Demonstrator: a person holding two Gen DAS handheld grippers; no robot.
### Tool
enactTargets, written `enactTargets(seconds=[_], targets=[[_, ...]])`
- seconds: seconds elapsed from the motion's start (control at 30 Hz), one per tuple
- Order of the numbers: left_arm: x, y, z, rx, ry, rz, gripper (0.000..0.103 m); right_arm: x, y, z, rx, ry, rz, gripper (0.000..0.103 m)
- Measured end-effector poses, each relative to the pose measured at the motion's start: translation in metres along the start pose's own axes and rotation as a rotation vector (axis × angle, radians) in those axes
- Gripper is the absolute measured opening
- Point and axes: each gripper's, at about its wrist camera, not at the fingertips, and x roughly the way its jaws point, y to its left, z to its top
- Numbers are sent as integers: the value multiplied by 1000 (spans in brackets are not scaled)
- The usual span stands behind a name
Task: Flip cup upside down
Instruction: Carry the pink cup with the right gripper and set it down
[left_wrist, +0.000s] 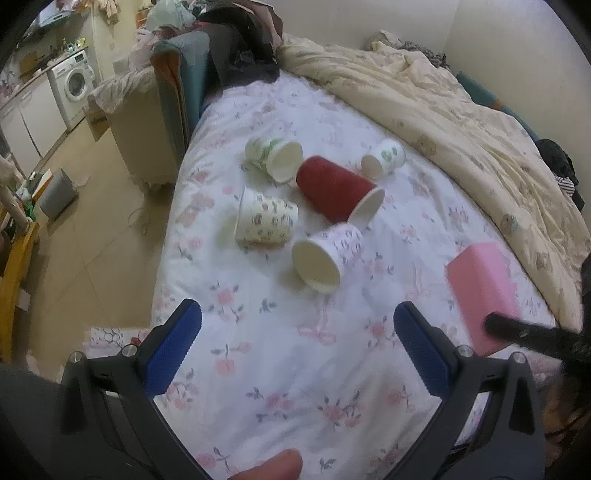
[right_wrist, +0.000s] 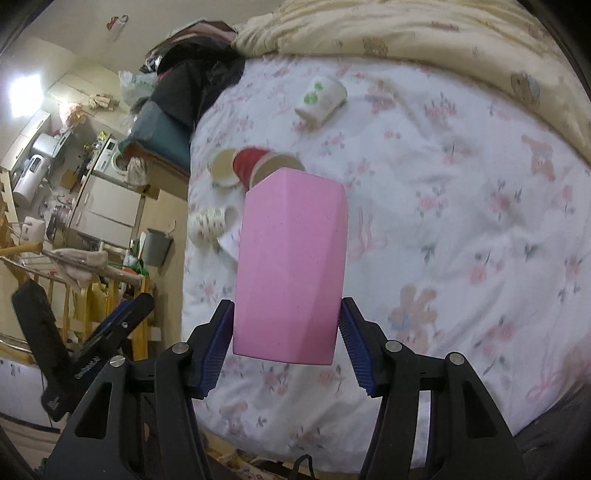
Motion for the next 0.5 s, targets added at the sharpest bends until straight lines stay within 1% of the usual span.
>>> enactTargets(seconds=[0.07,0.23,0.3,0.4,0.5], targets=[[2,2,-4,-5,5,7,103,15,-2,-10,-17,19,-14,60],[7,9,-6,-29,8,25,103,61,-6,-29,-20,117,-43,60],[11,10,-7,-33,14,40,103,73,-6,-34,-27,139,-53,60],[18,12,-8,-37,40,63,103,84,-6,-36,-26,159,-64,60],[24,11,-9,-37,65,56,103,89,-3,-39,-38,174,-71,60]])
